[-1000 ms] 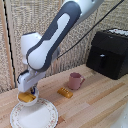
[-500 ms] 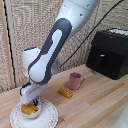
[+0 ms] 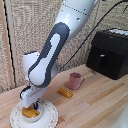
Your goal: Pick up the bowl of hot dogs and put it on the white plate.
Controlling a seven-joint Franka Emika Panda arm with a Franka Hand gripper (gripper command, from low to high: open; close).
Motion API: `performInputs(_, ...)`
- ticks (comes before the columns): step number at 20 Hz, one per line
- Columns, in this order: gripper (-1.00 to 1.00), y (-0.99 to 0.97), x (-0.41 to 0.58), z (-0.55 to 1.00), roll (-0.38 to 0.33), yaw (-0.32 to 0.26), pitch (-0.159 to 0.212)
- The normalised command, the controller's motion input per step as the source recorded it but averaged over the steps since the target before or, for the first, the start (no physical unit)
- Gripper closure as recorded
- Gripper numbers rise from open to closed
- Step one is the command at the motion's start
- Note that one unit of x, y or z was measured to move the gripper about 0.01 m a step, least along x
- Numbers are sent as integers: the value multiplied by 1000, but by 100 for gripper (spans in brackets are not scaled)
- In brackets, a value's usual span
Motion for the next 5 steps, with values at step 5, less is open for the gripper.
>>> performInputs(5, -100, -245, 21, 670, 47, 6, 91)
